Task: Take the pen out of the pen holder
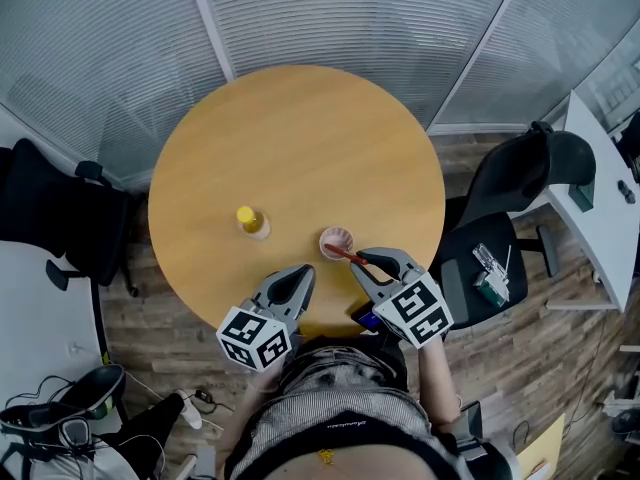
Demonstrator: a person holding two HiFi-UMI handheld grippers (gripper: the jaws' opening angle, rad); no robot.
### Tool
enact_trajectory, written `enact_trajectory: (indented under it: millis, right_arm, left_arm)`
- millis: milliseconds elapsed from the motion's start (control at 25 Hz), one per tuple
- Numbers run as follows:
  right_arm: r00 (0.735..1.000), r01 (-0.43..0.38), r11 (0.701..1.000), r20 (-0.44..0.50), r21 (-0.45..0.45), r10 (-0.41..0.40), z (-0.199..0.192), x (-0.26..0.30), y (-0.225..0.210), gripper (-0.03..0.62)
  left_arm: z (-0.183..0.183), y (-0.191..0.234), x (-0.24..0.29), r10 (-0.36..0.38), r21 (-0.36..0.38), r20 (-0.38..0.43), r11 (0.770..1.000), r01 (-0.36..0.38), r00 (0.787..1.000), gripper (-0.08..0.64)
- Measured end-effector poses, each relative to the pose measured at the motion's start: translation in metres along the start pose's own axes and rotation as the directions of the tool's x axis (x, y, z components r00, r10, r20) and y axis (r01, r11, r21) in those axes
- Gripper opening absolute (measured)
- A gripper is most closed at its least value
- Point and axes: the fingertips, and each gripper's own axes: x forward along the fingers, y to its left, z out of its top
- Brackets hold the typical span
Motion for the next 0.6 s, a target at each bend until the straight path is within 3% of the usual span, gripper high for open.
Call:
enact_trajectory:
  millis: [600]
  right_arm:
    - [1.0,-0.01,1.0,-0.029,-0.012,0.009,-0.0023,-0.0008,-0.0025,0.067]
  left_arm:
    - [0.0007,0.0012,0.0023,0.011,0.001,-0.001,1.0,-0.011,1.0,0.003]
